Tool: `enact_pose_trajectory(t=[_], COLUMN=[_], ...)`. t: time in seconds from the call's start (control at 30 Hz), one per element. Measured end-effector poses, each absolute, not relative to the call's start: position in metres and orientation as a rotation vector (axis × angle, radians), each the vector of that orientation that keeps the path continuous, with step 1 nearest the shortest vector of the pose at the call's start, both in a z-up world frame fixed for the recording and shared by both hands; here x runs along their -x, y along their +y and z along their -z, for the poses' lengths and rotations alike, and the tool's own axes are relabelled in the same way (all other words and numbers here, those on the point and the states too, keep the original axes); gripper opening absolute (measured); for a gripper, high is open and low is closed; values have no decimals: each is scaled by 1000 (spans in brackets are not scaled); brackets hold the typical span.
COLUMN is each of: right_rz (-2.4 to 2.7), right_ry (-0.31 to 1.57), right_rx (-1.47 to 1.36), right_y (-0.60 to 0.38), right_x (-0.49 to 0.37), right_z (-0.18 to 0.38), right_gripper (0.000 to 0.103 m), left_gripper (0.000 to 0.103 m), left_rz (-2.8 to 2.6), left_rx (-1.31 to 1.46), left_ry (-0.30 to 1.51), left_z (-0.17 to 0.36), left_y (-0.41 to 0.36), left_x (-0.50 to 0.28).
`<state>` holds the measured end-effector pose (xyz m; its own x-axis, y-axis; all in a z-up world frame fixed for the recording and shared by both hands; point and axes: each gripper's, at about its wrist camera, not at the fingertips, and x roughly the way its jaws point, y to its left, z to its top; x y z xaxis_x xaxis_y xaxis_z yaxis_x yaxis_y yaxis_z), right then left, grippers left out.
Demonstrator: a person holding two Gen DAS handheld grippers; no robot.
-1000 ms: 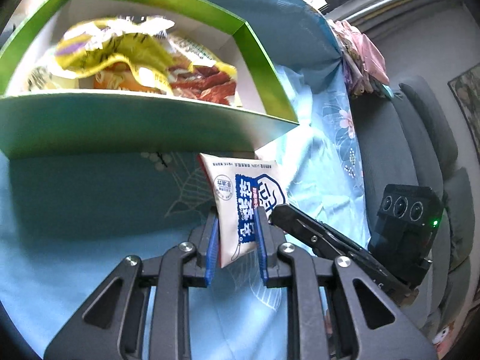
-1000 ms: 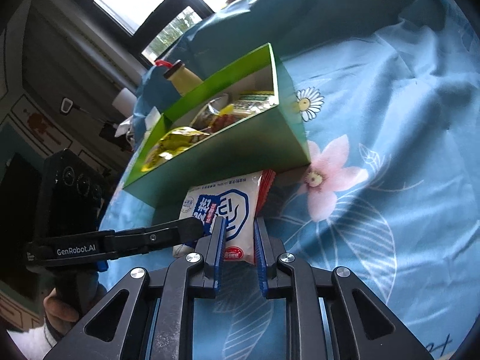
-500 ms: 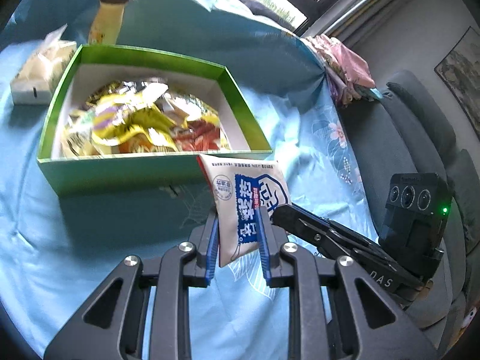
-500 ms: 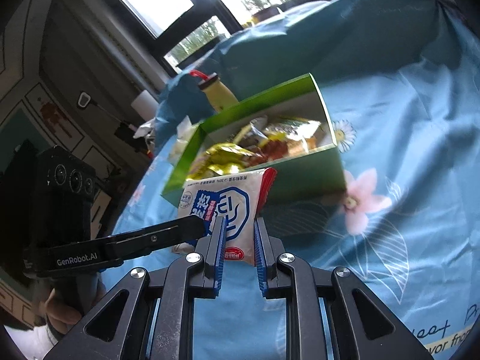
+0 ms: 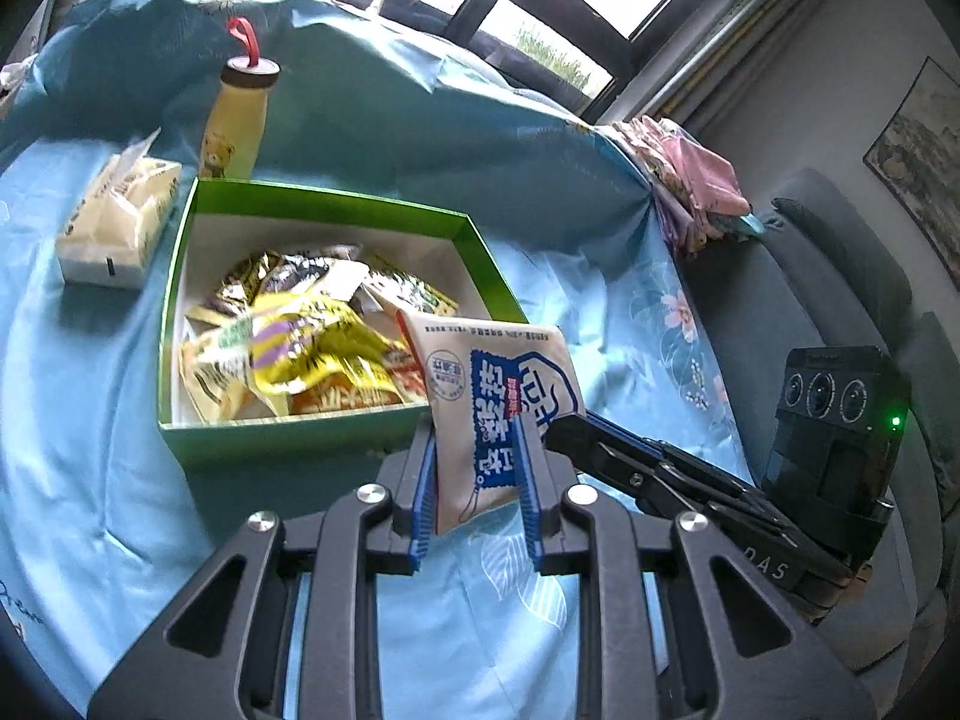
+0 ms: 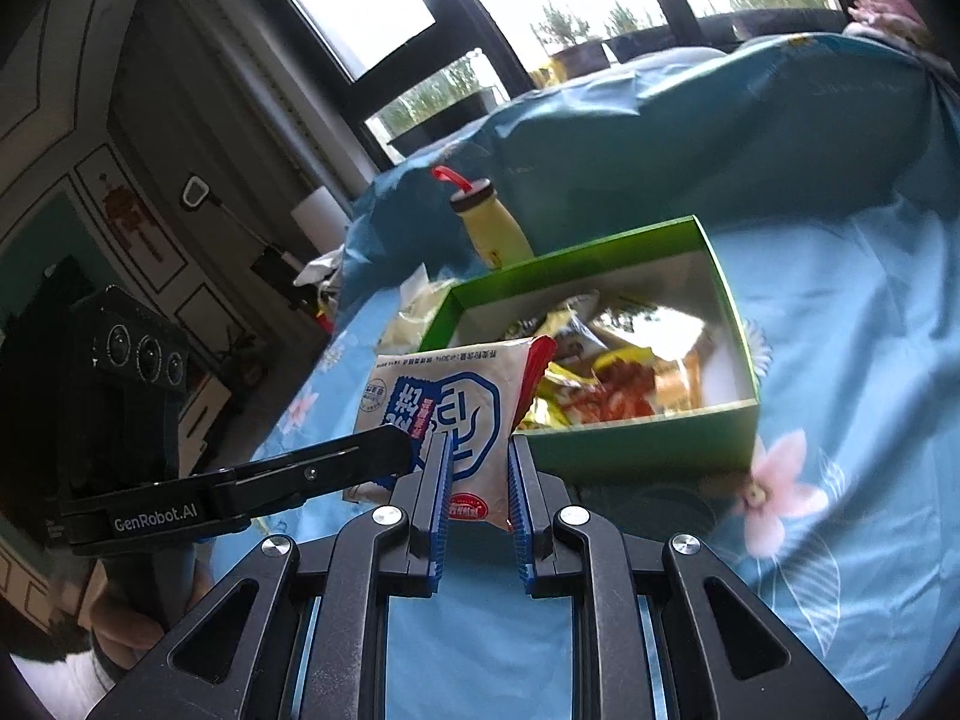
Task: Organize snacks
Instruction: 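Lift the white-and-blue packet over the green box rim, then lower the white-and-blue packet into the box among the snacks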
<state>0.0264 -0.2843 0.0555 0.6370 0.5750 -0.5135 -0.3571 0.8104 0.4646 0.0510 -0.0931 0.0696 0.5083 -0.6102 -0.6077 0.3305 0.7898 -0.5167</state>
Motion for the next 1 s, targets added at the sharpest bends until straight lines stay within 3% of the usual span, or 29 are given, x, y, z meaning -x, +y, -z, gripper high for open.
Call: enact_pose_trajectory(t=[1.0], right_rz=[-558], right_ry=[709], right_rx=[-331], right_y=[-266], right_x=[-93], right_z=[-42], right_gripper=[20], left_gripper=[25], left_rz=[542], left_rx=[337], left_ry=[871], left_z=[-53], left_y=[-77], left_x=[-111])
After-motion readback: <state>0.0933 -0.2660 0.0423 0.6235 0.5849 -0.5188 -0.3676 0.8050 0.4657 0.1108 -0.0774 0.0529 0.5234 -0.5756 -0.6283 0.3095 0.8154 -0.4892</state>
